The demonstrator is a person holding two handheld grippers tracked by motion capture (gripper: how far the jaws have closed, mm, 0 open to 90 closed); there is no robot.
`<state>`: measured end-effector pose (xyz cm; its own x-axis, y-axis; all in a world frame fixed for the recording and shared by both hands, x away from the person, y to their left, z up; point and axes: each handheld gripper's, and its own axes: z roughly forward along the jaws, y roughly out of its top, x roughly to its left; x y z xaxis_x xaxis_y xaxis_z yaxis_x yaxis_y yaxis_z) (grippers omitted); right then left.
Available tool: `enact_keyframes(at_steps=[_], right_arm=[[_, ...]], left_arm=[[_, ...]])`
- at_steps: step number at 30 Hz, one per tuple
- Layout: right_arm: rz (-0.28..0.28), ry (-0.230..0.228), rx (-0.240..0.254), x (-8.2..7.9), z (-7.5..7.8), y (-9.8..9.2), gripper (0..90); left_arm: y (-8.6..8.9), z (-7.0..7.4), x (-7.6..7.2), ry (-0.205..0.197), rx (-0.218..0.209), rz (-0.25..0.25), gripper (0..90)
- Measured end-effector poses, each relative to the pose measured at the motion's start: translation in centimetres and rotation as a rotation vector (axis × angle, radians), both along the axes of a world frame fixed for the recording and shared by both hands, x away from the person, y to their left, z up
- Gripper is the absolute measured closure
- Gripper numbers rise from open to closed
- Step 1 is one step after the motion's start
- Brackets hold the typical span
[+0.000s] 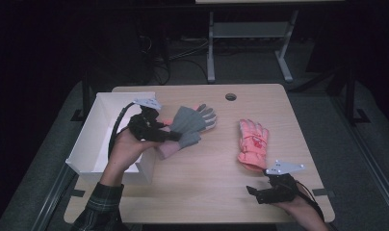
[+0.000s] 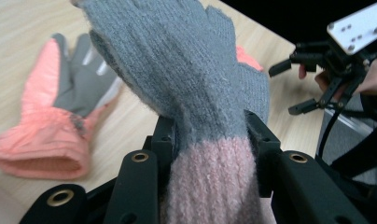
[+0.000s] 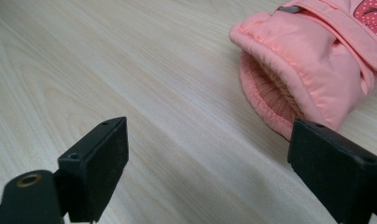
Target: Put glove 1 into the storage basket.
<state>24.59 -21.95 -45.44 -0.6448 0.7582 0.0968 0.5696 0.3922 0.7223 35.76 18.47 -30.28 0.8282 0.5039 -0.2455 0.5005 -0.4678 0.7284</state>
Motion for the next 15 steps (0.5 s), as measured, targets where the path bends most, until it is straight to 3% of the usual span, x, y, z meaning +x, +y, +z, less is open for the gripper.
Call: enact_keyframes(at_steps=[3,6,9,15], right_arm=[[-0.010,0.006,0.004,0.0,0.0,-0.1,12.1],[-0.009,-0.002,0.005,0.1,0.0,-0.2,12.1],[-0.007,-0.003,0.007,0.2,0.1,-0.1,12.1],[0.009,-0.001,0.009,0.5,0.1,0.3,12.1]], left_arm=[[1.7,0.3,0.2,-0.014,-0.019,0.058,62.7],[2.8,0.6,0.2,-0.024,-0.032,0.085,62.7],[3.6,0.8,0.1,-0.036,-0.030,0.113,62.7],[6.8,0.7,0.0,-0.050,-0.016,0.211,62.7]])
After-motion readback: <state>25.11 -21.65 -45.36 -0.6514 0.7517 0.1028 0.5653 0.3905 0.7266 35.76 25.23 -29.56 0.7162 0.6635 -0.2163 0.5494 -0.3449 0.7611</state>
